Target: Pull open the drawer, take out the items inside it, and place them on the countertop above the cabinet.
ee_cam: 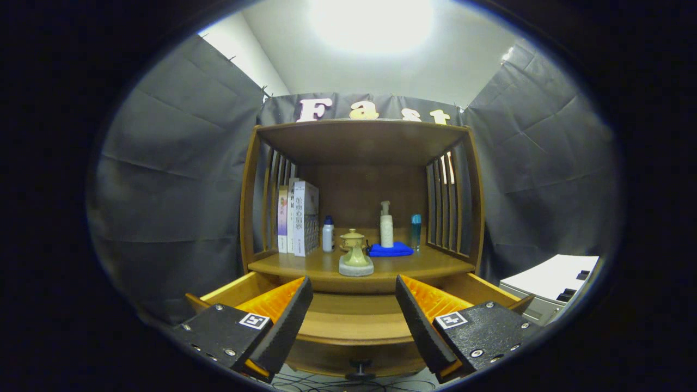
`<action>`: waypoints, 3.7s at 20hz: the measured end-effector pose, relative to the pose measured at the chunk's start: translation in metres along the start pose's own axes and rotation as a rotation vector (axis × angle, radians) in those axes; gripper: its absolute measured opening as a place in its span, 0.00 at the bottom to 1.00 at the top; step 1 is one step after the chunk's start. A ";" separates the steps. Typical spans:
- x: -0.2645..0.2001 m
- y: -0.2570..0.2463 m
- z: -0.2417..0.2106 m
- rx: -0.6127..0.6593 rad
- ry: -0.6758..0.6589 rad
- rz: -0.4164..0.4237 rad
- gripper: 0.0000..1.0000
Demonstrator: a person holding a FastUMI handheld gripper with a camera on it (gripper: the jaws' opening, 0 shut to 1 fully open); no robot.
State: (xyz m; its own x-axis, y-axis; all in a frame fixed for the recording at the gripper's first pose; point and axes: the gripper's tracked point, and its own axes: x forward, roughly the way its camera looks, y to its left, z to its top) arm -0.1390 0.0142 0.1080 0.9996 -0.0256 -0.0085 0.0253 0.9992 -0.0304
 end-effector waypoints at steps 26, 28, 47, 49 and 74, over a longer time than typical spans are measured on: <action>-0.007 0.004 -0.135 -0.018 0.156 -0.017 0.95; -0.004 0.004 -0.134 -0.007 0.154 -0.006 0.96; 0.078 0.008 -0.113 -0.036 0.095 -0.008 0.96; 0.087 0.007 -0.114 -0.032 0.100 -0.006 0.96; 0.178 0.006 -0.122 -0.020 0.146 0.004 0.95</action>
State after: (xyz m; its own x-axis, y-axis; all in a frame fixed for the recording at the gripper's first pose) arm 0.0383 0.0121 -0.0161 0.9877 -0.0271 -0.1540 0.0195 0.9985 -0.0504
